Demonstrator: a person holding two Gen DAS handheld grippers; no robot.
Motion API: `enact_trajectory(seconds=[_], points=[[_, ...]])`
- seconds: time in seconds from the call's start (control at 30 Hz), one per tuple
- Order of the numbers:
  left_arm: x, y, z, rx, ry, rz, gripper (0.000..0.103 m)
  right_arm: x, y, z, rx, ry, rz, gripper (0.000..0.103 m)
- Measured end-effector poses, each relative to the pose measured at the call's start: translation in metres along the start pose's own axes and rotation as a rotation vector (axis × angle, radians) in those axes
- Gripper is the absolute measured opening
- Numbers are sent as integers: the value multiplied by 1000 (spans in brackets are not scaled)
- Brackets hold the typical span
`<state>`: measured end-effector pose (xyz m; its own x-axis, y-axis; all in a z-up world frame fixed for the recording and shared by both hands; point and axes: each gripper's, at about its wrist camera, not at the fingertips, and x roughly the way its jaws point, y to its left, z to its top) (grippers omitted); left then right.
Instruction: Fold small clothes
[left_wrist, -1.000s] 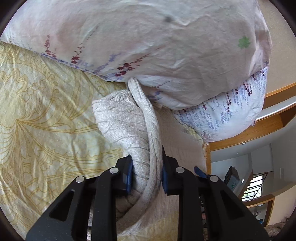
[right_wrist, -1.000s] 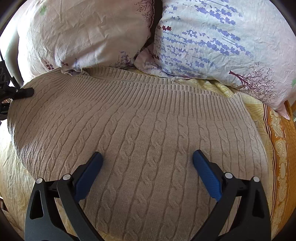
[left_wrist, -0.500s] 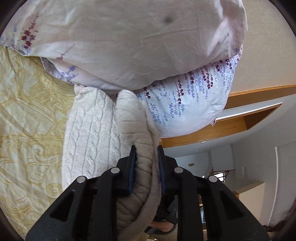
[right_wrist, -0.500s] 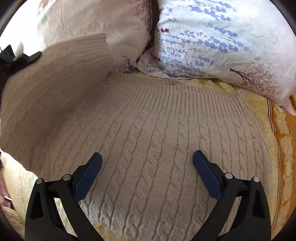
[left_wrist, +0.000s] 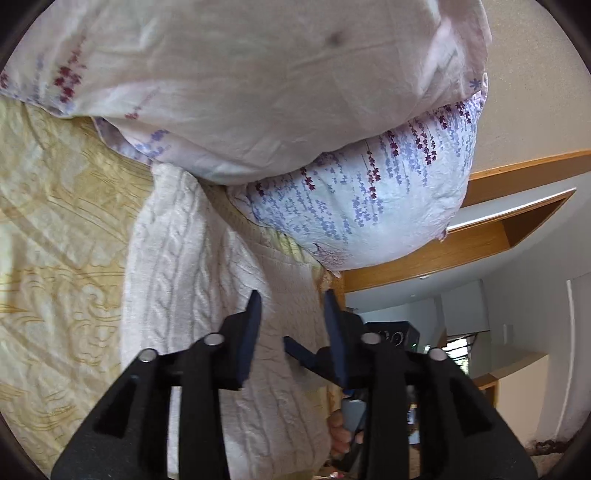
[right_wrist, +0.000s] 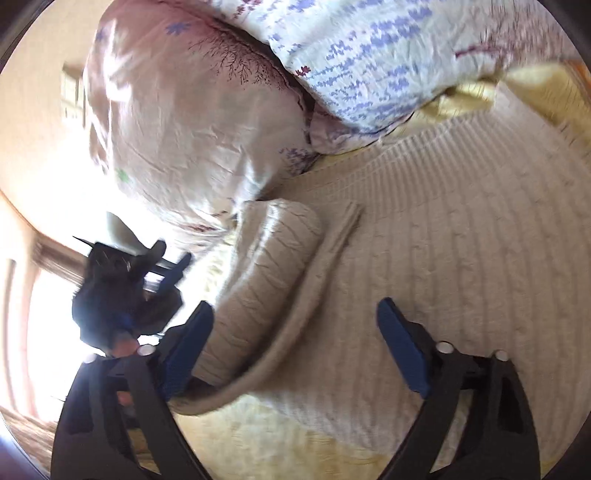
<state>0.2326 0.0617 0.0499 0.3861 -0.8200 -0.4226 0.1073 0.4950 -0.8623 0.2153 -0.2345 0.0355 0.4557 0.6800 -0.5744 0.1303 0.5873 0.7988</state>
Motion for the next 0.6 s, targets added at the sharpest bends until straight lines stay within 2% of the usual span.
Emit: enact_trajectory(seconds=[0.03,0.1,0.17,0.23,0.37,0.4,0.43,0.47,0.53,0.6], points=[[-7,-1,-2,23,-17,42,51,6,-2,4,35,23,10,79],[-20,2,-7,58,-43,114,56,18,-3,11,92,65,18,71],[-30,4,-11,76,-67,179,63,26,2,14,113,89,19,69],[-37,6,-15,92,-79,236,66,35,6,19,123,110,23,68],[-37,13,-21,90,-68,274,67,51,12,24,175,143,46,66],[-36,15,-22,84,-62,276,68,57,15,25,165,156,15,54],[-34,15,-23,81,-57,277,68,61,17,24,152,171,-12,34],[-32,15,-24,82,-51,279,69,65,19,23,141,178,-26,24],[-29,14,-25,92,-42,284,72,62,26,22,109,147,-14,17],[-27,11,-26,108,-39,294,76,51,37,23,72,96,22,16]])
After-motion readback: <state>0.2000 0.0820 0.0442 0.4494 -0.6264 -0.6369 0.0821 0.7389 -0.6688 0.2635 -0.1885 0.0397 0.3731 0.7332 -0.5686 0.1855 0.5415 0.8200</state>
